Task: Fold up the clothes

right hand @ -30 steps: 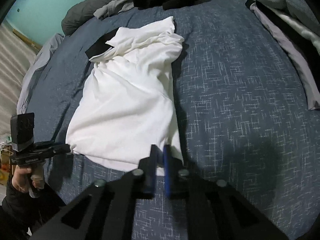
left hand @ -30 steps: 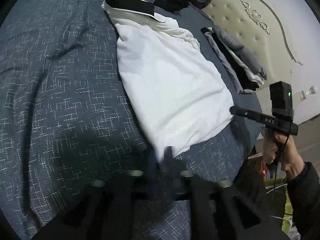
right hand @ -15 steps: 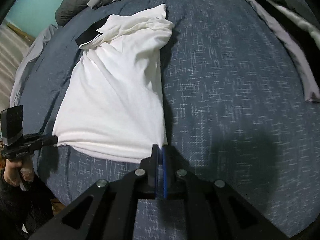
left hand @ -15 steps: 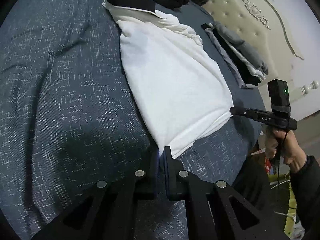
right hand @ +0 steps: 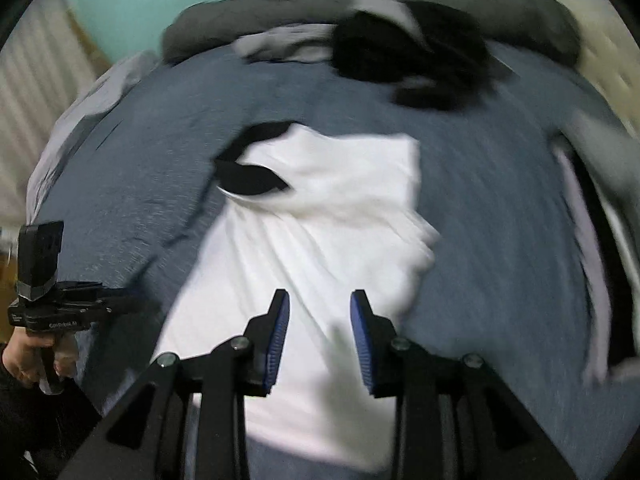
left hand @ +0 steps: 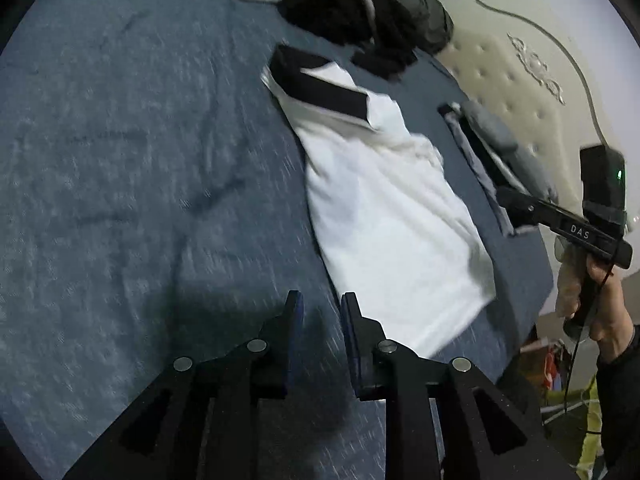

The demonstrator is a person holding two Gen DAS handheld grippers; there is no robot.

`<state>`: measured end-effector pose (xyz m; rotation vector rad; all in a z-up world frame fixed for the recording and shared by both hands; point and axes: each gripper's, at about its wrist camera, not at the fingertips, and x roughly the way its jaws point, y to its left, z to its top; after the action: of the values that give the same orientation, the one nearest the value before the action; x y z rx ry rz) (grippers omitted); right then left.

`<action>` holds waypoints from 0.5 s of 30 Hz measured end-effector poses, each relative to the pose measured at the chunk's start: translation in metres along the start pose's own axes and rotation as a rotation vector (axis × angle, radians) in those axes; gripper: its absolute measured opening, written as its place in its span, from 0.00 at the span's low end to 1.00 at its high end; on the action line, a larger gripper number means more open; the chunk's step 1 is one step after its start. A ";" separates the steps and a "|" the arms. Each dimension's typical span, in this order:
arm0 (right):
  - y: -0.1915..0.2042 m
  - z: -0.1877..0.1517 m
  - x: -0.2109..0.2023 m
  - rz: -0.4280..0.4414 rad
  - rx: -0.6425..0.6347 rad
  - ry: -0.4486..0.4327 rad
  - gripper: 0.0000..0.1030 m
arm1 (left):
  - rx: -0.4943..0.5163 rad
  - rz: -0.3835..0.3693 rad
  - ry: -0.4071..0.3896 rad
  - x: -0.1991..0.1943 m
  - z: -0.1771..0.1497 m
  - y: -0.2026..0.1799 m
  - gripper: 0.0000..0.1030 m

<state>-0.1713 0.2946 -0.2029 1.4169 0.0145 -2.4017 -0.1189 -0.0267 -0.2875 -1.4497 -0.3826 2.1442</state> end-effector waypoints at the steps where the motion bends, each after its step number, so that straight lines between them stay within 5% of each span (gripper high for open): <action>1: 0.007 0.008 0.006 0.004 -0.022 0.001 0.31 | -0.002 0.010 -0.005 0.000 0.003 0.003 0.21; 8: 0.058 0.061 0.057 -0.030 -0.174 0.013 0.44 | -0.040 0.056 -0.029 -0.001 0.013 0.024 0.21; 15: 0.094 0.095 0.091 -0.028 -0.312 0.024 0.45 | -0.058 0.047 -0.041 -0.005 0.018 0.030 0.21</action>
<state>-0.2637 0.1621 -0.2173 1.3053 0.3990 -2.2807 -0.1422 -0.0534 -0.2920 -1.4613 -0.4329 2.2204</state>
